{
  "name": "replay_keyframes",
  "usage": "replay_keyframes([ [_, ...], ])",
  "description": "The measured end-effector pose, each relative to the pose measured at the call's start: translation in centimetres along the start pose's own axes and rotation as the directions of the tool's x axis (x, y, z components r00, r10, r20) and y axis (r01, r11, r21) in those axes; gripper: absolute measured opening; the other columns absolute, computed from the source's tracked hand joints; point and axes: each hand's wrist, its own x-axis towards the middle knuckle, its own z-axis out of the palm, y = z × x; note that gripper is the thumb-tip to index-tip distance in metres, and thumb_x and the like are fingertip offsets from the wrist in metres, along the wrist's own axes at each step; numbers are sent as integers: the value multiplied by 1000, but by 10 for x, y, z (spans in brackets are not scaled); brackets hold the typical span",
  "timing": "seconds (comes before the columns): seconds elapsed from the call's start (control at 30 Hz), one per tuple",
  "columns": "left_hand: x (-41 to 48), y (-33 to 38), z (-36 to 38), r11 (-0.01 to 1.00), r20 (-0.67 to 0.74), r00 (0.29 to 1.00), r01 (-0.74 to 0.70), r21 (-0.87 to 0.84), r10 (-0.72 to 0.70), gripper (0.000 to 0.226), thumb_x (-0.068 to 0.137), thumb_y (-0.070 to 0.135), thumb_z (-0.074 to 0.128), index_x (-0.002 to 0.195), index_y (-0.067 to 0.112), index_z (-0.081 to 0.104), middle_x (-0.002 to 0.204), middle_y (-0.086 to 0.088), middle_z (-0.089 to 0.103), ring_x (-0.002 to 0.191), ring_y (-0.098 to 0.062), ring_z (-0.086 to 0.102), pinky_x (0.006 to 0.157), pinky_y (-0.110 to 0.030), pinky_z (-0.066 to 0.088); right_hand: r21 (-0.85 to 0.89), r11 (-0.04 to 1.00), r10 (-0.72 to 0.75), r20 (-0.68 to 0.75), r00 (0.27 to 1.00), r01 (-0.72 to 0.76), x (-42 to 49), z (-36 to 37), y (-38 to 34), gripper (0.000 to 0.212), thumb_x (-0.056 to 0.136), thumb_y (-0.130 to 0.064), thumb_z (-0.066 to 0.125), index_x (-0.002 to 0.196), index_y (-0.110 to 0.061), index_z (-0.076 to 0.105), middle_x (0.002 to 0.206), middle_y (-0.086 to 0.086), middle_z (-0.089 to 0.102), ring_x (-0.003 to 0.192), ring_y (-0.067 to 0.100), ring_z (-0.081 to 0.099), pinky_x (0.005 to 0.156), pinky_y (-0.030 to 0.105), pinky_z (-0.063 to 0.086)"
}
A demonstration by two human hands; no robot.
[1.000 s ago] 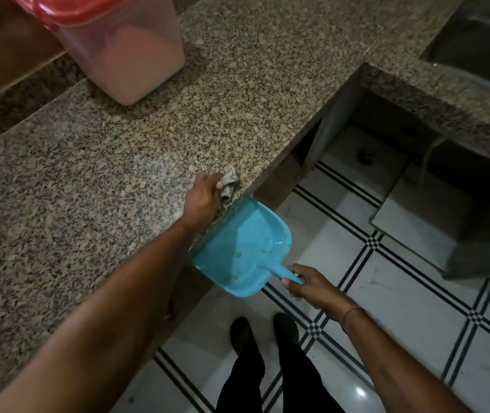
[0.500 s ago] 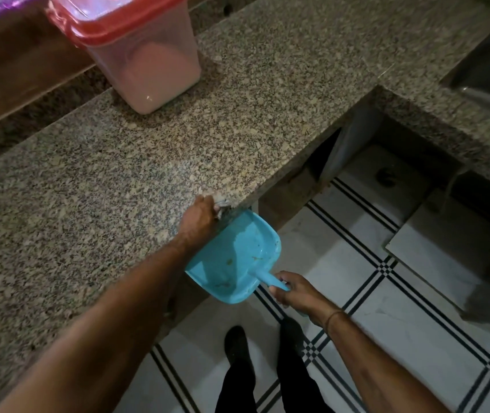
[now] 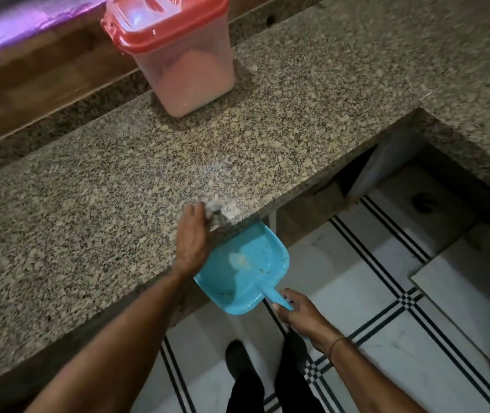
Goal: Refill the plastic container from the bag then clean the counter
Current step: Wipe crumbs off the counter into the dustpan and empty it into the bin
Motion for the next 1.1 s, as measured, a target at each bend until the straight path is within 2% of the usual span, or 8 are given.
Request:
replay_keyframes([
  [0.1, 21, -13, -3, 962, -42, 962, 271, 22, -270, 12, 106, 22, 44, 117, 21, 47, 109, -5, 46, 90, -20, 50, 76, -39, 55, 28, 1000, -3, 14, 1000, 2, 3, -1, 4, 14, 98, -17, 64, 107, -5, 64, 78, 0, 58, 62, 7, 52, 60, 24, 46],
  [0.17, 22, -8, 6, 933, -12, 936, 353, 68, -353, 11, 108, 24, 45, 117, 23, 50, 110, -4, 47, 86, -16, 51, 70, -31, 48, 33, 999, -2, 24, 1000, 2, 6, -2, 7, 13, 97, -18, 65, 107, -8, 65, 80, 0, 58, 66, 9, 53, 62, 25, 46],
  [0.33, 24, 30, 39, 974, 2, 978, 208, 87, -209, 24, 110, 32, 33, 113, 19, 53, 101, -2, 49, 81, -15, 48, 63, -20, 30, 17, 1000, -10, 27, 1000, 10, 10, -6, 13, 19, 98, -17, 65, 107, 0, 61, 81, 0, 56, 70, 9, 53, 64, 26, 47],
  [0.47, 42, 41, 51, 984, 38, 984, 176, 7, -176, 20, 110, 31, 33, 112, 20, 50, 100, -1, 52, 88, -21, 56, 73, -34, 45, 4, 1000, -19, 11, 1000, 19, 14, -10, 15, 20, 98, -17, 64, 108, 1, 61, 83, 2, 57, 72, 10, 54, 64, 23, 48],
  [0.6, 59, 23, 42, 971, 192, 978, 120, -206, -80, 27, 111, 41, 31, 108, 24, 53, 117, -8, 60, 100, -21, 59, 83, -39, 53, -14, 1000, -12, 22, 1000, 13, 15, -13, 14, 19, 98, -19, 64, 108, -2, 61, 84, 2, 58, 70, 8, 53, 59, 19, 46],
  [0.7, 63, 15, 36, 991, 245, 961, -113, -71, 127, 30, 111, 42, 36, 118, 26, 60, 112, -3, 52, 96, -16, 51, 74, -30, 43, -24, 1000, -14, 32, 999, 15, 16, -15, 10, 19, 98, -21, 65, 108, -4, 62, 86, 2, 60, 72, 10, 55, 61, 20, 48],
  [0.83, 47, 11, 45, 944, 238, 924, -324, 69, 300, 26, 109, 27, 45, 129, 20, 61, 115, -4, 55, 99, -20, 52, 78, -34, 47, -7, 1000, -9, 25, 1000, 10, 18, -13, 10, 21, 98, -20, 65, 110, -2, 61, 85, 3, 58, 71, 10, 54, 62, 22, 48],
  [1.1, 54, 29, 40, 938, 383, 912, -253, 238, 149, 24, 109, 28, 38, 124, 13, 49, 112, -10, 52, 99, -29, 55, 75, -36, 44, -7, 1000, -26, 16, 1000, 26, 14, -14, 9, 22, 99, -19, 66, 112, -3, 63, 85, 1, 60, 65, 3, 56, 59, 14, 47],
])
